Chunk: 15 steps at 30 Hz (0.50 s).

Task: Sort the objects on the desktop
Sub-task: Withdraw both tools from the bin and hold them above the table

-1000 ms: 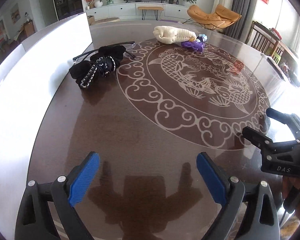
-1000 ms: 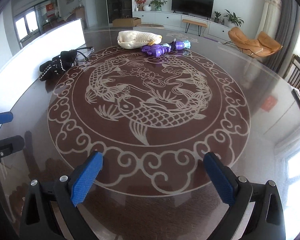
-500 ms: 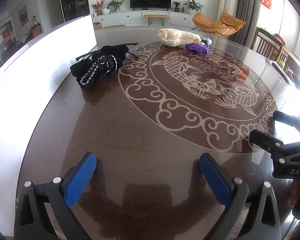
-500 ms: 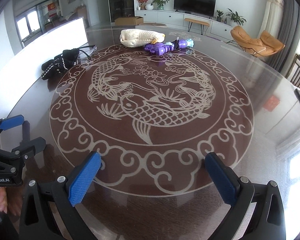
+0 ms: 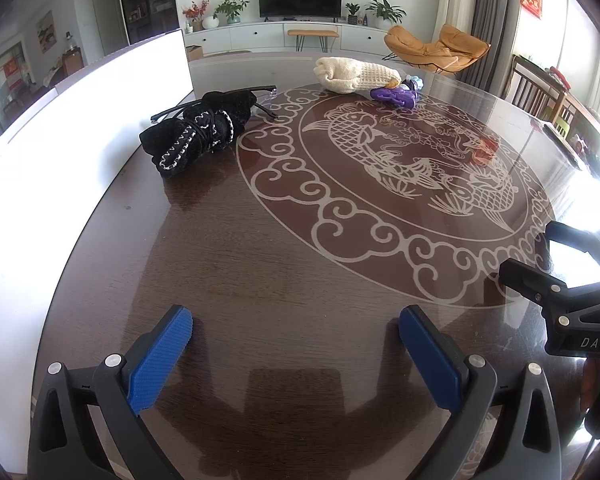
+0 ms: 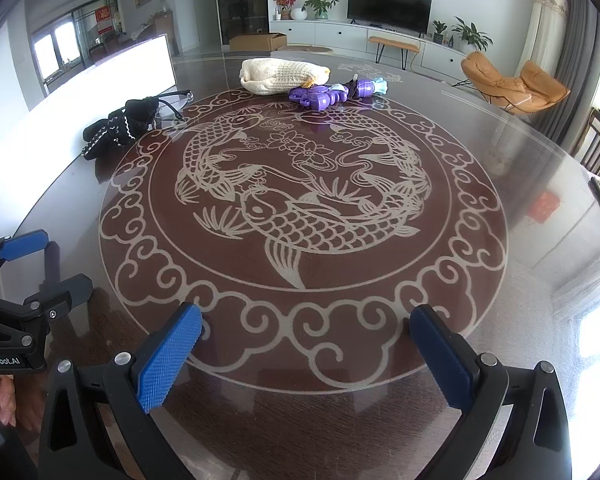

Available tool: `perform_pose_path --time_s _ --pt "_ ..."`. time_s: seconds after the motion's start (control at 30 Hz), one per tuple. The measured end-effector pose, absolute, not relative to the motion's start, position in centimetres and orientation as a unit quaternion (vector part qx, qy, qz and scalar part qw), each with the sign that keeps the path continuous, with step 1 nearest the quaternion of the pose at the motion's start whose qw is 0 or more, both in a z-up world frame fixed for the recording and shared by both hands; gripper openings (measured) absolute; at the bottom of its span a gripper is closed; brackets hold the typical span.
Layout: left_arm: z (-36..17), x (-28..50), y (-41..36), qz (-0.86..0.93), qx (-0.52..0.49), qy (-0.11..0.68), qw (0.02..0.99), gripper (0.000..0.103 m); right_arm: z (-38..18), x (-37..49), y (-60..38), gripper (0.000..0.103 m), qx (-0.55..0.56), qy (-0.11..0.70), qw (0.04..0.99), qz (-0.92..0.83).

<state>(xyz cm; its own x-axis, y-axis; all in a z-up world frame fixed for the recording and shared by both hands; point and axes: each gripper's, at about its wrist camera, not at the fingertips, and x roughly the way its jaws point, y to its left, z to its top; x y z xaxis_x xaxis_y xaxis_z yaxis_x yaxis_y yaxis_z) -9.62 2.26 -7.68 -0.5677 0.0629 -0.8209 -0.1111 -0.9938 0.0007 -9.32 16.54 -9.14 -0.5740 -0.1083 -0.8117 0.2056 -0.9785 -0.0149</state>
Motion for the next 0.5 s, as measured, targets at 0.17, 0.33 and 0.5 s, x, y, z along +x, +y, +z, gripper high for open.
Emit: perform_pose_path --time_s 0.17,0.33,0.5 --pt "-7.58 -9.59 2.22 0.885 -0.462 0.026 0.051 0.103 -9.13 -9.30 16.55 0.103 0.453 0.054 0.089 -0.885" --pt "-7.58 -9.56 2.19 0.885 -0.462 0.026 0.051 0.103 -9.14 -9.32 16.53 0.103 0.453 0.054 0.089 -0.885" --pt "-7.59 -9.56 2.20 0.885 -0.462 0.026 0.051 0.103 -9.14 -9.32 16.53 0.103 0.453 0.054 0.089 -0.885"
